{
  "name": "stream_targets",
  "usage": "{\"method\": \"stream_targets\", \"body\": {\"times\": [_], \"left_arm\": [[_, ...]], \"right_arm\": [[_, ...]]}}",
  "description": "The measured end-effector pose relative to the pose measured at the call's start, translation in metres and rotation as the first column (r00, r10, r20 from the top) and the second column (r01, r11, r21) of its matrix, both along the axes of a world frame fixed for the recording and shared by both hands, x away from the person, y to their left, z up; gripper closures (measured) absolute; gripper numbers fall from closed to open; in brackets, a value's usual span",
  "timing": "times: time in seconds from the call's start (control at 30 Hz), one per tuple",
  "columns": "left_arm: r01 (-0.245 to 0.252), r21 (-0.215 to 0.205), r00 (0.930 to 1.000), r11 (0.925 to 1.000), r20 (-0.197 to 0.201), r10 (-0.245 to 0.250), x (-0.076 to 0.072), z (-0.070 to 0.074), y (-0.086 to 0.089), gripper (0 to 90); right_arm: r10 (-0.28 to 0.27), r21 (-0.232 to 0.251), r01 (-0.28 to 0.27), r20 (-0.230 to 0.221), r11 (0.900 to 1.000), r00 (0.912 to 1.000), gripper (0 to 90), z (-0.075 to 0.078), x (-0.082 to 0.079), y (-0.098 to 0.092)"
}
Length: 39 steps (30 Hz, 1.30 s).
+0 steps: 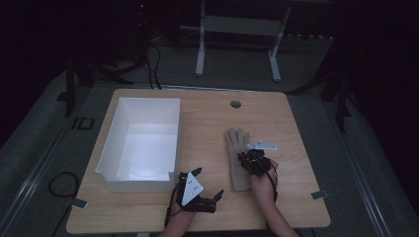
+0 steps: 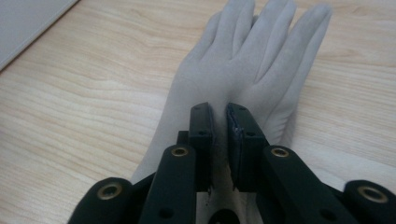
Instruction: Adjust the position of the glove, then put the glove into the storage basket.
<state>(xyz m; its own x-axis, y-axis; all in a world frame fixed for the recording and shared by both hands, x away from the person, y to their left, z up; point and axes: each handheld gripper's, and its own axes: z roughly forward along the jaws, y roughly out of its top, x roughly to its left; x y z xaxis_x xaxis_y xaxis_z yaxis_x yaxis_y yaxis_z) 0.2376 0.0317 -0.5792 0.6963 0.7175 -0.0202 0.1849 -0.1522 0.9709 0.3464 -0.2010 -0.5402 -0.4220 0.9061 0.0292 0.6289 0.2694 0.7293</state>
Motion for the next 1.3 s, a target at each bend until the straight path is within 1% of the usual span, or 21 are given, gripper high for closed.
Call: {"method": "stream_targets", "body": {"times": [0.2, 0.23, 0.4, 0.43, 0.47, 0.5, 0.6, 0.63, 0.67, 0.73, 0.77, 0.83, 0.87, 0.97, 1.0, 1.07, 1.13, 1.17, 1.2, 1.27, 1.3], "left_arm": [[-0.001, 0.000, 1.0000, 1.0000, -0.002, 0.001, 0.000, 0.000, 0.000, 0.1], [0.000, -0.001, 1.0000, 1.0000, -0.004, 0.000, 0.000, 0.000, 0.000, 0.2], [0.001, -0.008, 0.9999, 1.0000, -0.010, -0.001, 0.001, 0.000, 0.001, 0.2], [0.004, -0.007, 1.0000, 1.0000, -0.008, -0.004, 0.001, 0.000, 0.001, 0.2], [0.007, -0.007, 1.0000, 1.0000, -0.002, -0.007, 0.001, 0.000, 0.000, 0.2], [0.000, -0.005, 1.0000, 1.0000, 0.007, 0.000, 0.000, 0.000, -0.001, 0.1], [0.005, -0.004, 0.9999, 1.0000, 0.011, -0.005, -0.001, 0.000, -0.002, 0.1], [0.016, -0.010, 0.9998, 0.9998, 0.012, -0.015, -0.001, 0.000, -0.003, 0.1], [0.022, -0.010, 0.9997, 0.9997, 0.013, -0.022, -0.001, 0.000, -0.004, 0.1], [0.043, -0.003, 0.9991, 0.9991, -0.001, -0.043, 0.000, 0.000, -0.004, 0.2], [0.052, 0.012, 0.9985, 0.9986, -0.015, -0.052, 0.001, 0.001, -0.005, 0.2], [0.068, 0.037, 0.9973, 0.9970, -0.029, -0.067, 0.003, 0.002, -0.010, 0.2], [0.079, 0.043, 0.9965, 0.9959, -0.031, -0.078, 0.003, 0.003, -0.011, 0.2], [0.109, 0.072, 0.9936, 0.9914, -0.037, -0.107, 0.006, 0.007, -0.017, 0.2], [0.118, 0.085, 0.9929, 0.9894, -0.026, -0.116, 0.006, 0.009, -0.019, 0.2], [0.128, 0.105, 0.9917, 0.9862, -0.022, -0.127, 0.006, 0.012, -0.022, 0.2], [0.137, 0.148, 0.9902, 0.9794, -0.047, -0.132, 0.009, 0.016, -0.028, 0.2], [0.146, 0.161, 0.9889, 0.9761, -0.049, -0.140, 0.010, 0.018, -0.030, 0.2], [0.146, 0.161, 0.9889, 0.9761, -0.049, -0.140, 0.010, 0.018, -0.030, 0.2], [0.222, 0.122, 0.9732, 0.9675, -0.090, -0.212, 0.016, 0.021, -0.036, 0.2], [0.239, 0.109, 0.9686, 0.9649, -0.098, -0.229, 0.018, 0.023, -0.038, 0.2]], "right_arm": [[0.024, -0.004, -0.024, 0.003, 1.000, 0.9997, 70.3, 0.001, -0.001, 0.001], [0.042, 0.000, -0.042, 0.009, 0.999, 0.9991, 65.6, 0.004, -0.001, 0.000], [0.074, 0.026, -0.074, 0.016, 0.997, 0.9972, 47.5, 0.012, 0.001, -0.008], [0.074, 0.026, -0.074, 0.016, 0.997, 0.9972, 47.5, 0.012, 0.001, -0.008], [0.087, 0.023, -0.087, 0.021, 0.996, 0.9960, 44.4, 0.014, 0.001, -0.010], [0.101, 0.022, -0.102, 0.033, 0.995, 0.9943, 38.4, 0.018, 0.001, -0.014], [0.106, 0.026, -0.107, 0.032, 0.994, 0.9938, 36.8, 0.019, 0.001, -0.015], [0.108, 0.035, -0.109, 0.032, 0.993, 0.9936, 32.8, 0.020, 0.001, -0.018], [0.123, 0.063, -0.124, 0.022, 0.990, 0.9922, 25.2, 0.021, 0.003, -0.024], [0.111, 0.077, -0.113, 0.027, 0.991, 0.9935, 23.3, 0.021, 0.003, -0.029], [0.115, 0.093, -0.117, 0.022, 0.989, 0.9931, 19.7, 0.021, 0.003, -0.031], [0.126, 0.109, -0.127, 0.016, 0.986, 0.9920, 18.0, 0.022, 0.004, -0.036], [0.136, 0.116, -0.136, 0.014, 0.984, 0.9907, 14.9, 0.022, 0.004, -0.040], [0.153, 0.108, -0.154, 0.012, 0.982, 0.9881, 15.2, 0.025, 0.004, -0.046], [0.155, 0.100, -0.157, 0.026, 0.983, 0.9876, 15.9, 0.026, 0.004, -0.048], [0.183, 0.082, -0.187, 0.056, 0.979, 0.9816, 14.9, 0.029, 0.005, -0.054], [0.194, 0.061, -0.199, 0.079, 0.978, 0.9778, 14.2, 0.032, 0.006, -0.059], [0.202, 0.062, -0.208, 0.081, 0.976, 0.9759, 13.8, 0.033, 0.006, -0.061], [0.200, 0.059, -0.206, 0.088, 0.977, 0.9758, 14.0, 0.035, 0.007, -0.063], [0.196, 0.073, -0.202, 0.084, 0.977, 0.9770, 14.0, 0.038, 0.008, -0.067], [0.194, 0.087, -0.200, 0.075, 0.976, 0.9782, 14.0, 0.040, 0.008, -0.069]]}}
